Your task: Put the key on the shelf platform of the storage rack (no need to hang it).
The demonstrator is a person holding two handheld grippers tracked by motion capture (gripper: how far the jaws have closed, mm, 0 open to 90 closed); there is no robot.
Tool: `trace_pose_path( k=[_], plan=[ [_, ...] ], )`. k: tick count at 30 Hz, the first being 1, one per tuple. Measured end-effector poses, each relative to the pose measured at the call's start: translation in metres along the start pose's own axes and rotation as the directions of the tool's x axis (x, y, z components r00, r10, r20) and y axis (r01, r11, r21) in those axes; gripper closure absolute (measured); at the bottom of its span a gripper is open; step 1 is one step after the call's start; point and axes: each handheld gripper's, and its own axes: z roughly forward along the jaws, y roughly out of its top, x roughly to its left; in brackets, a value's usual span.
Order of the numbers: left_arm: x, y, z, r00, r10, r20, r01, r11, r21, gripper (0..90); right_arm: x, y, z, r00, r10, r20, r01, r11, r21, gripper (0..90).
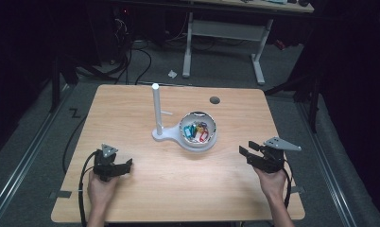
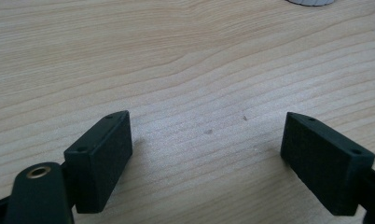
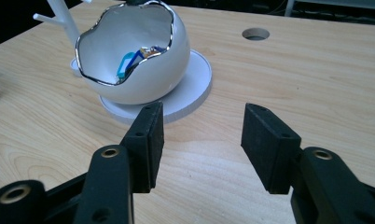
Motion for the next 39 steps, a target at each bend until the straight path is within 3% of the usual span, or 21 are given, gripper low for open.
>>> trace_pose_path(
  k=[22, 39],
  plan=[
    [0.000, 0.000, 0.000, 1.0000, -0.002, 0.000, 0.002, 1.0000, 0.000, 17.0, 0.003, -0.035, 0.025, 0.9995, 0.019, 0.026, -0.020, 0.999, 0.036, 45.7],
    [0.000, 0.000, 0.000, 1.0000, -0.002, -0.001, 0.002, 1.0000, 0.000, 17.0, 0.002, -0.052, 0.049, 0.9959, -0.006, 0.090, -0.006, 0.992, 0.127, 44.7]
  ],
)
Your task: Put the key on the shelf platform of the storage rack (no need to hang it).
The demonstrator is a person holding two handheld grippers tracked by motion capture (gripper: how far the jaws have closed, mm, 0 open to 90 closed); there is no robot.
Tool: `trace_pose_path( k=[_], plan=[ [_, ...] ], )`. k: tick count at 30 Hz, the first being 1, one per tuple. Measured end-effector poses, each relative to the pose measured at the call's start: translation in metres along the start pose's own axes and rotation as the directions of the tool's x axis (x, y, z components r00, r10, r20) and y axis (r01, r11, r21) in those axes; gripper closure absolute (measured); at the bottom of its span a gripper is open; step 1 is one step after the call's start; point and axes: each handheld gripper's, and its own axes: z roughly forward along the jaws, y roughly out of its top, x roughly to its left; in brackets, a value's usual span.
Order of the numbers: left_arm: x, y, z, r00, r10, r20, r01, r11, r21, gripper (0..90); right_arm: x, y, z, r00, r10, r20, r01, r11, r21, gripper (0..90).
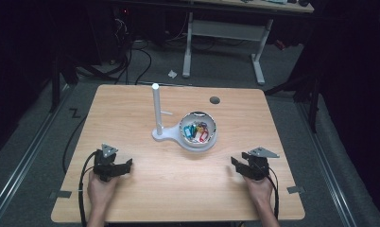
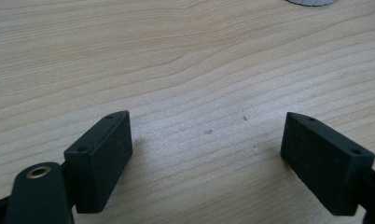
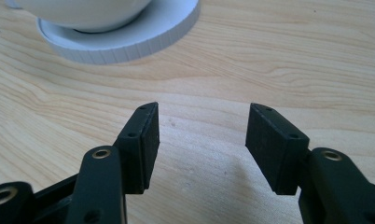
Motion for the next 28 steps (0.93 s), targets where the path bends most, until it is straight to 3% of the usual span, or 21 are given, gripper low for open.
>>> trace_pose_path(
  k=[17, 28],
  plan=[
    [0.000, 0.000, 0.000, 1.0000, -0.001, 0.000, 0.001, 1.0000, 0.000, 17.0, 0.001, -0.004, 0.011, 0.9978, -0.038, 0.054, 0.034, 0.996, 0.079, 42.5],
    [0.000, 0.000, 0.000, 1.0000, -0.001, 0.000, 0.001, 1.0000, 0.000, 17.0, 0.002, -0.004, 0.011, 0.9967, -0.054, 0.061, 0.049, 0.995, 0.081, 41.1]
  ],
)
